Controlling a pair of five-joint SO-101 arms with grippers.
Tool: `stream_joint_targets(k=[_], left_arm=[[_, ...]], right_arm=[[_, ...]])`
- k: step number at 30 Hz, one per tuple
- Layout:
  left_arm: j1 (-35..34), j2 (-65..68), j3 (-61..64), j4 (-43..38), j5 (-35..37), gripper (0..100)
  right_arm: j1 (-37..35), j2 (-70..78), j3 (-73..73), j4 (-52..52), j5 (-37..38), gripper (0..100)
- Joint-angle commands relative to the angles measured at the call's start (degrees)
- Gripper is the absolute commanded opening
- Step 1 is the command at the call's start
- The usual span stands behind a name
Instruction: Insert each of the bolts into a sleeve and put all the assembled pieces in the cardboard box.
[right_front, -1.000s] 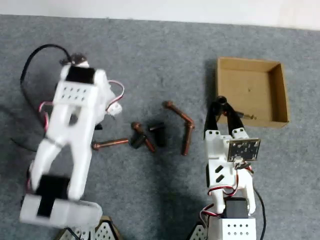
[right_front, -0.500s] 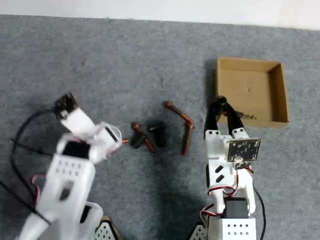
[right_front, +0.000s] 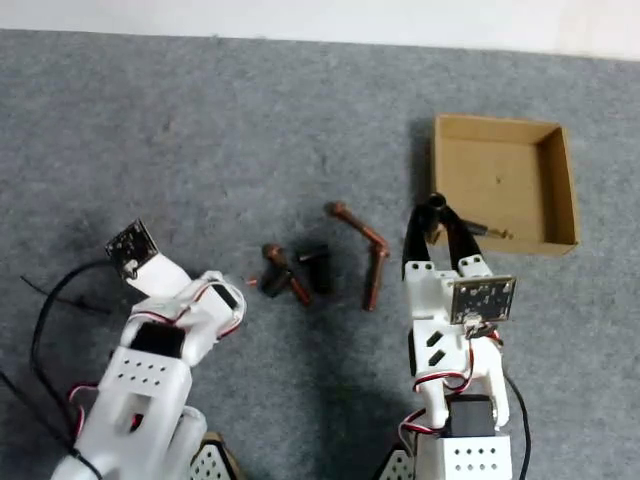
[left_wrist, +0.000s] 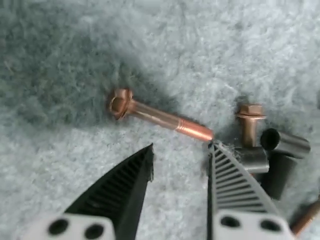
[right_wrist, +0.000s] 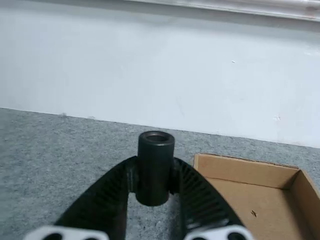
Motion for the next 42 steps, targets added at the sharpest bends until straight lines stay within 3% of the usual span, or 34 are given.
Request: stream_joint_targets(k=[1,13,21,42], left_arm=[[0.92,6.02,-5.67,-0.97,2.20,17],[0.57,26.42,-15.69,-0.97,4.84,17],[-6.99,27.82,-17.01,-5.63,4.66,17],[-4.53,27.91,-12.44,-7.03,4.66,17]], right_arm=[[-0.57,-1.10,6.99,0.04,0.44,0.6],[-0.57,-1.10,6.99,0.04,0.44,0.6],[-0.57,-1.10,6.99,0.04,0.44,0.6],[-0.57,-1.10,6.99,0.04,0.44,0.6]])
